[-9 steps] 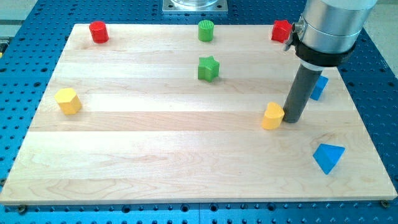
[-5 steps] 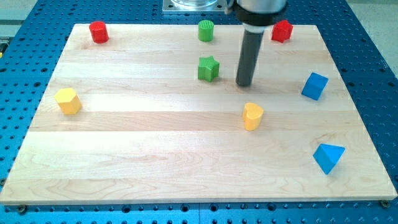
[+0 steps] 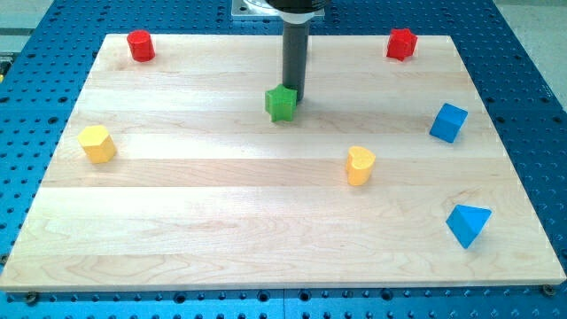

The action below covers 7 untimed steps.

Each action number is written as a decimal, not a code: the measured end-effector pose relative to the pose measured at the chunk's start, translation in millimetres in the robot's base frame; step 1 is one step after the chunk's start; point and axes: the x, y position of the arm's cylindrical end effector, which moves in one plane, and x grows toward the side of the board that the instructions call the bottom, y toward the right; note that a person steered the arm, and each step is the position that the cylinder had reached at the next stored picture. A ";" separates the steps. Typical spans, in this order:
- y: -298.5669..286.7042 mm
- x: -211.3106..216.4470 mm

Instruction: Place the green star at the bottom left corner of the board

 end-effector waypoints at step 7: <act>-212.9 184.2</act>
